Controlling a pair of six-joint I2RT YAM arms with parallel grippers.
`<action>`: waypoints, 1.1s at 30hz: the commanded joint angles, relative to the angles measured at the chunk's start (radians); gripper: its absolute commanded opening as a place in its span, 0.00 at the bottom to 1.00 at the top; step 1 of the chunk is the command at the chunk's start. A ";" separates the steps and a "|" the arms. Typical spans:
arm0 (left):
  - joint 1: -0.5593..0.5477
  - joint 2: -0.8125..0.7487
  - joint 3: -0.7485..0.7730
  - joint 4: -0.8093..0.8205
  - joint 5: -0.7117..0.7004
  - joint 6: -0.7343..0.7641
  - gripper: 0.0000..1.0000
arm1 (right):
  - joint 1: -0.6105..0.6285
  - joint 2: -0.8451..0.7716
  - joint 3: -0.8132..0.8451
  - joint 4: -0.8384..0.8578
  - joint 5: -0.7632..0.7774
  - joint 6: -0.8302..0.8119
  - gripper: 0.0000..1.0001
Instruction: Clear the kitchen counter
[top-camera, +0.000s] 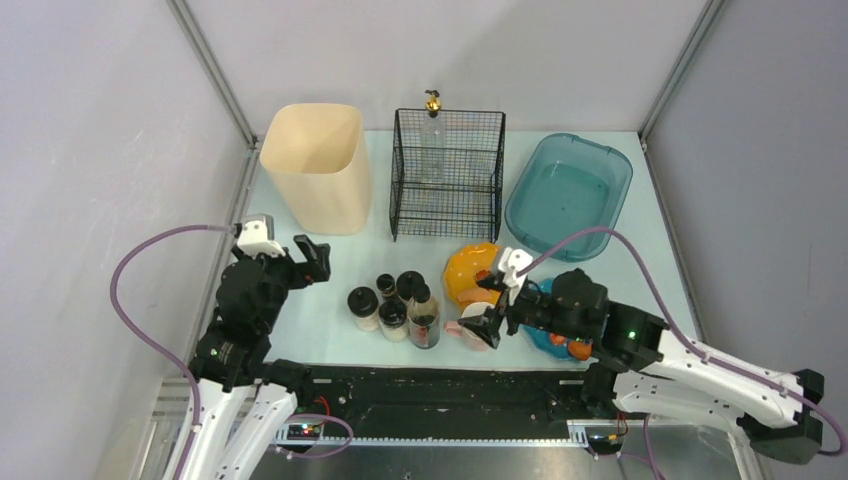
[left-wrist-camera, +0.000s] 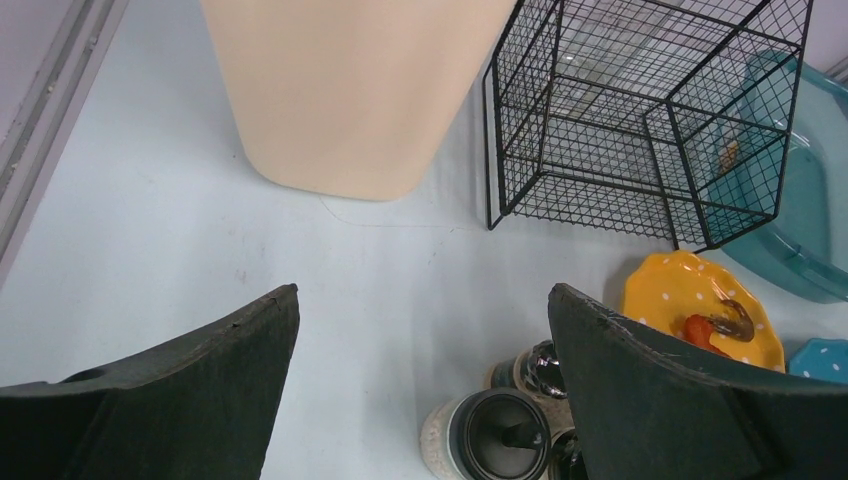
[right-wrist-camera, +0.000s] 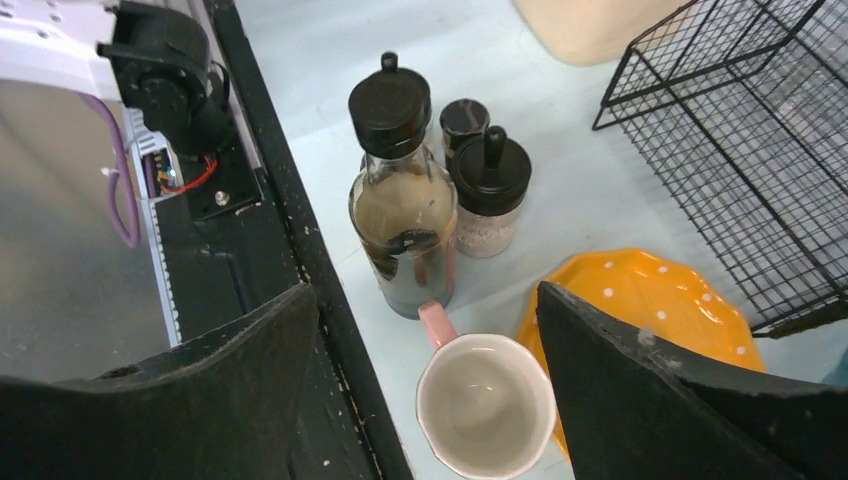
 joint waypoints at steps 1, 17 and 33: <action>0.009 0.014 0.001 0.043 0.014 -0.013 0.98 | 0.090 0.050 -0.036 0.154 0.133 -0.020 0.85; 0.012 0.013 -0.001 0.046 0.025 -0.014 0.98 | 0.137 0.305 -0.086 0.574 0.199 -0.047 0.85; 0.026 0.017 -0.002 0.053 0.049 -0.016 0.98 | 0.137 0.452 -0.087 0.700 0.180 0.015 0.81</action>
